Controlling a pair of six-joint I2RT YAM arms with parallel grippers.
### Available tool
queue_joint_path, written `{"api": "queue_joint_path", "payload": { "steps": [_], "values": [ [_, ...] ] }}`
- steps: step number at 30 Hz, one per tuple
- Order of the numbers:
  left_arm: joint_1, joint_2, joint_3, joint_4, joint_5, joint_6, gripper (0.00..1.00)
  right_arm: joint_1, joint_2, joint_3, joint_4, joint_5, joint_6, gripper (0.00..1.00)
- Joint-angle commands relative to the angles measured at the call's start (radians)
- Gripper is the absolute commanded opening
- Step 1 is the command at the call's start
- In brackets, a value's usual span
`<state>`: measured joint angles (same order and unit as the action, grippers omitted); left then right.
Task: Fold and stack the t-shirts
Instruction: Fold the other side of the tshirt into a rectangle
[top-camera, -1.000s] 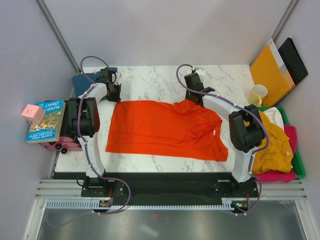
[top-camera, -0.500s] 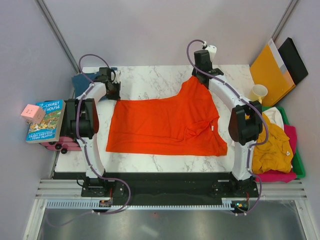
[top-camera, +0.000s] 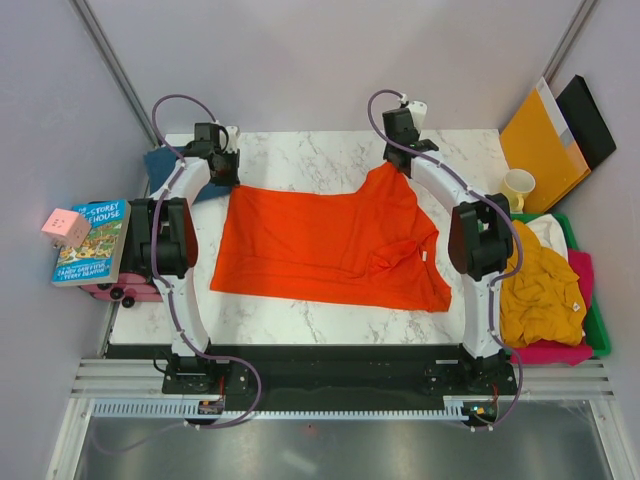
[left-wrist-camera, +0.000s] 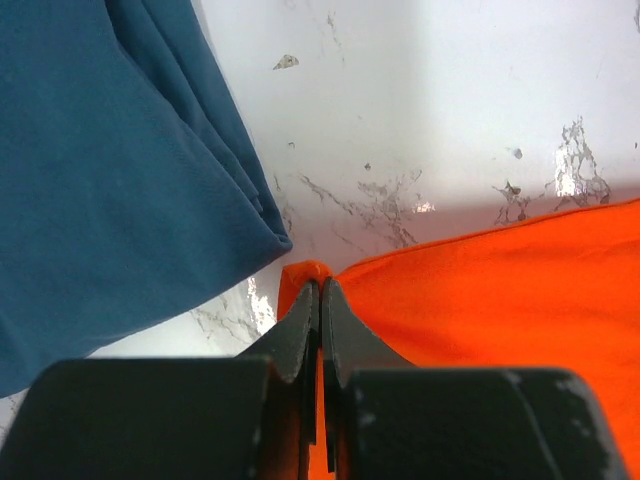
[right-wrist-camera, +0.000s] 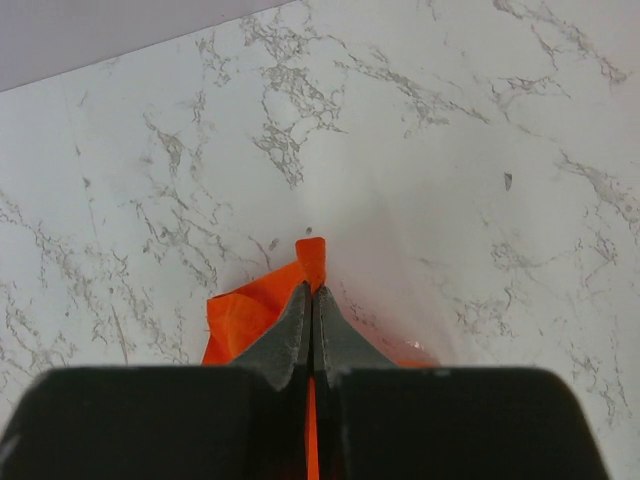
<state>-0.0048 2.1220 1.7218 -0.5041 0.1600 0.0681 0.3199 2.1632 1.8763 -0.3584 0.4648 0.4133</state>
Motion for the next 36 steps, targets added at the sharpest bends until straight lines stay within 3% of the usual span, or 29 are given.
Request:
{"api": "queue_joint_path", "payload": {
  "steps": [1,19,30,36],
  "values": [
    [0.003,-0.025,0.035,0.019,0.006,-0.019,0.02,-0.012,-0.023,-0.003,0.019,0.051,-0.008,0.00],
    [0.003,-0.221,-0.117,0.042,0.056,-0.044,0.02,-0.016,-0.273,-0.250,0.128,0.028,0.010,0.00],
    [0.003,-0.310,-0.200,0.047,0.070,-0.056,0.02,-0.002,-0.327,-0.243,0.124,0.026,-0.008,0.00],
    [0.003,-0.381,-0.289,0.056,0.062,-0.036,0.02,0.018,-0.428,-0.373,0.136,0.037,0.005,0.00]
  ]
}}
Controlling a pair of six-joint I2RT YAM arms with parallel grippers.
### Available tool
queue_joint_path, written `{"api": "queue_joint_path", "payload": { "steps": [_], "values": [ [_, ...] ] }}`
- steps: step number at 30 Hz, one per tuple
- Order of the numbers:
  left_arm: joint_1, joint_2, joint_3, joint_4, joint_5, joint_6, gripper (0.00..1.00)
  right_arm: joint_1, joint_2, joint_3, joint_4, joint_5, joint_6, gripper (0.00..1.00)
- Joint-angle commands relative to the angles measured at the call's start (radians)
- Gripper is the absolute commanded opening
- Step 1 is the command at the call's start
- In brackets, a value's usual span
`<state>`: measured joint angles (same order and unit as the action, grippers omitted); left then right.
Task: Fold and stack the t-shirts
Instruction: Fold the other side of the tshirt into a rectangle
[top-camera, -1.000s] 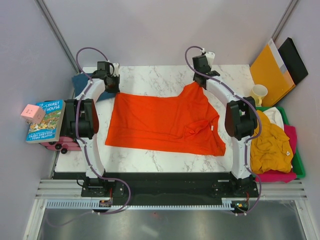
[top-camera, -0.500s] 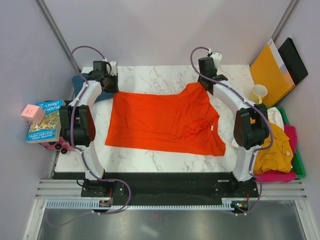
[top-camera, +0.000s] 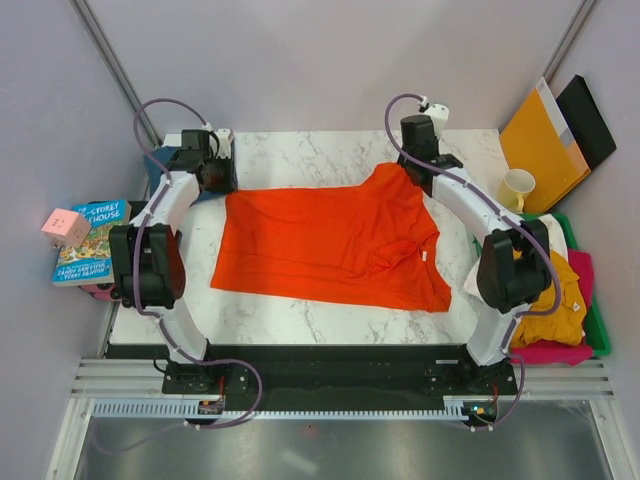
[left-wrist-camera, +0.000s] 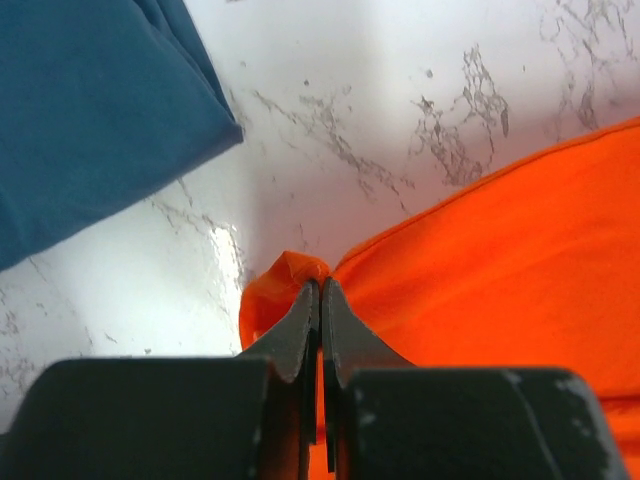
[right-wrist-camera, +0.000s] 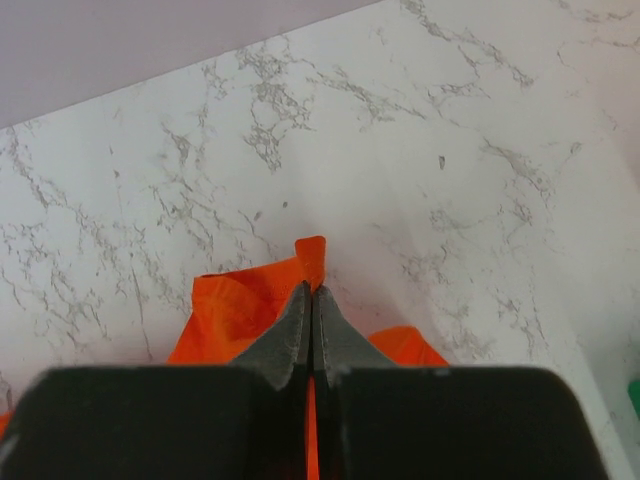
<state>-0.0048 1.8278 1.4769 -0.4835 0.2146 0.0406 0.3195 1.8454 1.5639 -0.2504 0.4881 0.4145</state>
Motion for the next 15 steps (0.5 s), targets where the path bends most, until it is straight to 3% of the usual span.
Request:
{"api": "queue_joint_path", "payload": {
  "steps": [1,15],
  "values": [
    [0.003,-0.099,-0.055,0.037,0.006,-0.005,0.02,0.021,-0.139,-0.102,0.031,0.023,0.010,0.00],
    [0.039,-0.209,-0.257,0.049,-0.027,0.028,0.02,0.107,-0.395,-0.462,-0.013,0.098,0.119,0.00]
  ]
}}
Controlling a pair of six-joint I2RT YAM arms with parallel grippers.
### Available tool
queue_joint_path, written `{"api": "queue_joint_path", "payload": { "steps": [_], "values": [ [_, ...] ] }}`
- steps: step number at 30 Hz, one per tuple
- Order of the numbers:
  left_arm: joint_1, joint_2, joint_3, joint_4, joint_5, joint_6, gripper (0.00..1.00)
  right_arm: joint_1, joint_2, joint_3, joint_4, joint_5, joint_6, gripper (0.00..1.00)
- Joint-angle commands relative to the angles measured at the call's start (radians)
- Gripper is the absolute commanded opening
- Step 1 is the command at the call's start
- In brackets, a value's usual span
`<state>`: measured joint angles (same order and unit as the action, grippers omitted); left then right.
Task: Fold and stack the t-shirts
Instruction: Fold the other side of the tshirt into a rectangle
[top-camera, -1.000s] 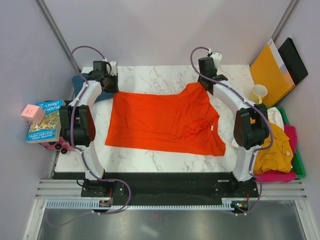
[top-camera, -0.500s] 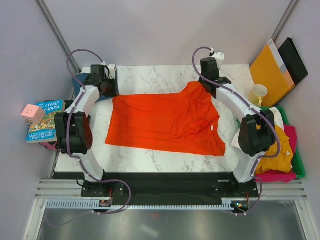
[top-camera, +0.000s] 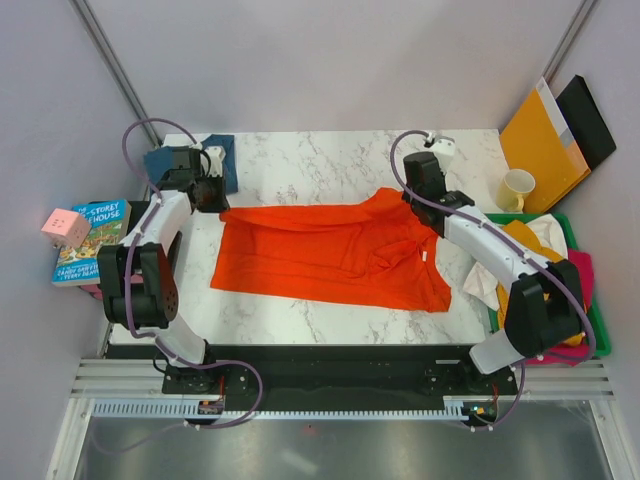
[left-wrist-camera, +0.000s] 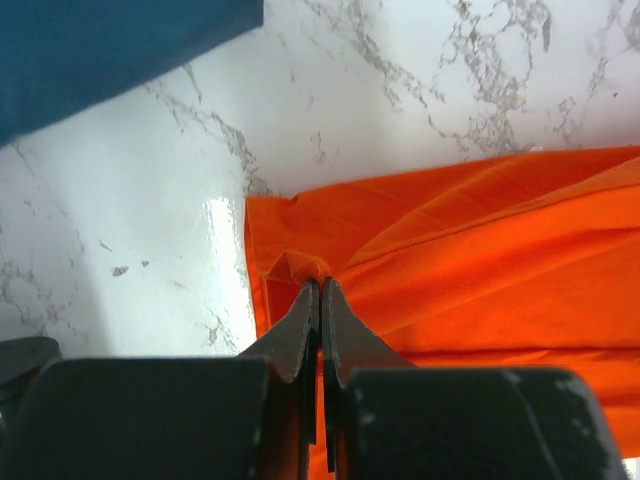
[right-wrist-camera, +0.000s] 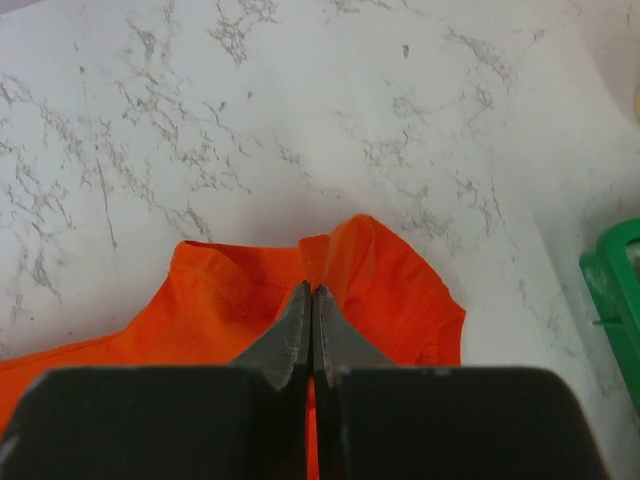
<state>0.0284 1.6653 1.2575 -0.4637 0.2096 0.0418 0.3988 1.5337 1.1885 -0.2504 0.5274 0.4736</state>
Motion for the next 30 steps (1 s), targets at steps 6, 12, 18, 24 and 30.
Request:
{"api": "queue_joint_path", "payload": {
  "steps": [6,12,18,24,30],
  "values": [
    [0.013,-0.050,-0.095,0.034,-0.036,0.064,0.02,0.089,-0.151,-0.220,-0.047,0.072,0.143,0.00],
    [0.013,-0.044,-0.133,0.034,-0.032,0.070,0.02,0.149,-0.207,-0.315,-0.085,0.103,0.224,0.00],
    [0.013,-0.084,-0.145,0.033,-0.027,0.072,0.02,0.181,-0.276,-0.354,-0.141,0.131,0.264,0.00],
    [0.015,-0.156,-0.156,0.019,-0.012,0.066,0.02,0.199,-0.339,-0.372,-0.214,0.141,0.296,0.00],
    [0.015,-0.142,-0.184,0.005,0.005,0.090,0.02,0.232,-0.366,-0.420,-0.268,0.123,0.356,0.00]
  ]
}}
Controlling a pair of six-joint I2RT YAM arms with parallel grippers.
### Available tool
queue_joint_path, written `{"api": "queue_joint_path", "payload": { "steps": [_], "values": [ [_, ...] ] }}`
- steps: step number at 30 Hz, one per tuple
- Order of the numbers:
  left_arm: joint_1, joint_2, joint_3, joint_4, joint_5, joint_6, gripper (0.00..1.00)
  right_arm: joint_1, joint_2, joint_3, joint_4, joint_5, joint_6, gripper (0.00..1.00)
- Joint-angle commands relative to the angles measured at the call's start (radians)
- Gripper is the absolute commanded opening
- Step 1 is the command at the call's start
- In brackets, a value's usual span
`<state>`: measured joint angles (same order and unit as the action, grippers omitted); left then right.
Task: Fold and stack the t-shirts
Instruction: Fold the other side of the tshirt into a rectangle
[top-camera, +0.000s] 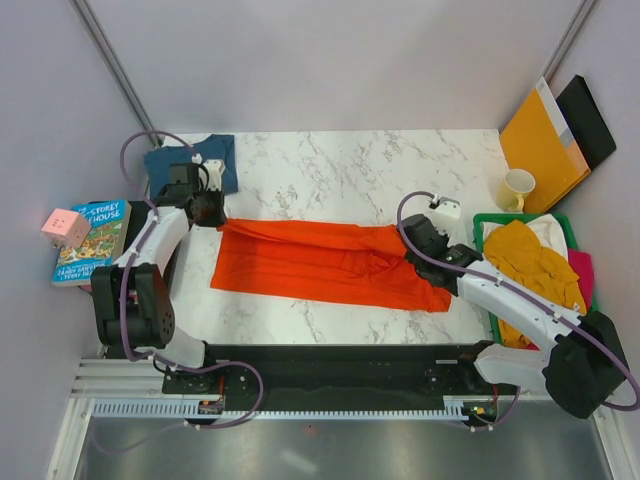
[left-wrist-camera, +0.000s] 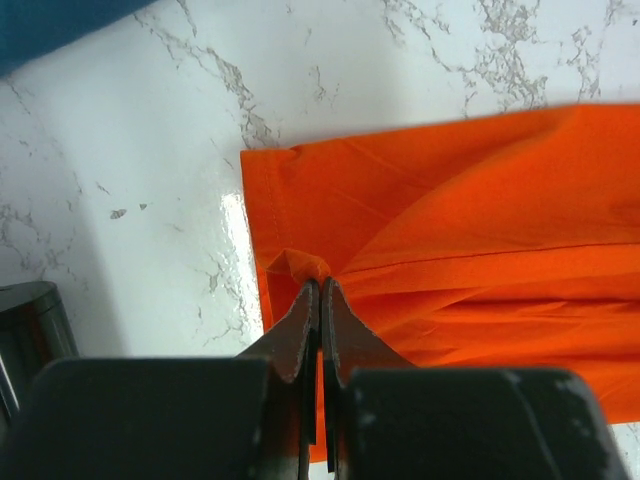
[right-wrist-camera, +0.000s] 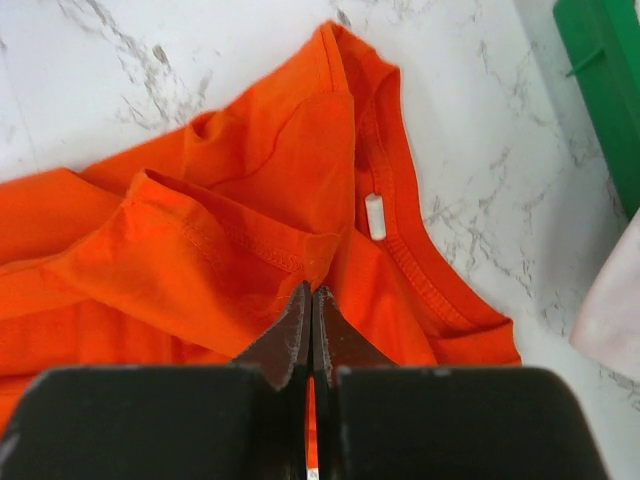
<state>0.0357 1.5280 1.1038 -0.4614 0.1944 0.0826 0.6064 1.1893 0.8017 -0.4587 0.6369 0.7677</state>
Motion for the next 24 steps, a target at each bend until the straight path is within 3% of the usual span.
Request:
{"api": "queue_joint_path", "payload": {
  "steps": [1,24],
  "values": [
    [0.007,0.009,-0.038,0.001,0.022,0.052,0.02,0.029,-0.022,-0.039,-0.069,0.010,0.067,0.00],
    [0.007,0.211,-0.019,-0.034,-0.006,0.124,0.02,0.067,0.058,-0.142,-0.127,-0.114,0.212,0.00]
  ]
}}
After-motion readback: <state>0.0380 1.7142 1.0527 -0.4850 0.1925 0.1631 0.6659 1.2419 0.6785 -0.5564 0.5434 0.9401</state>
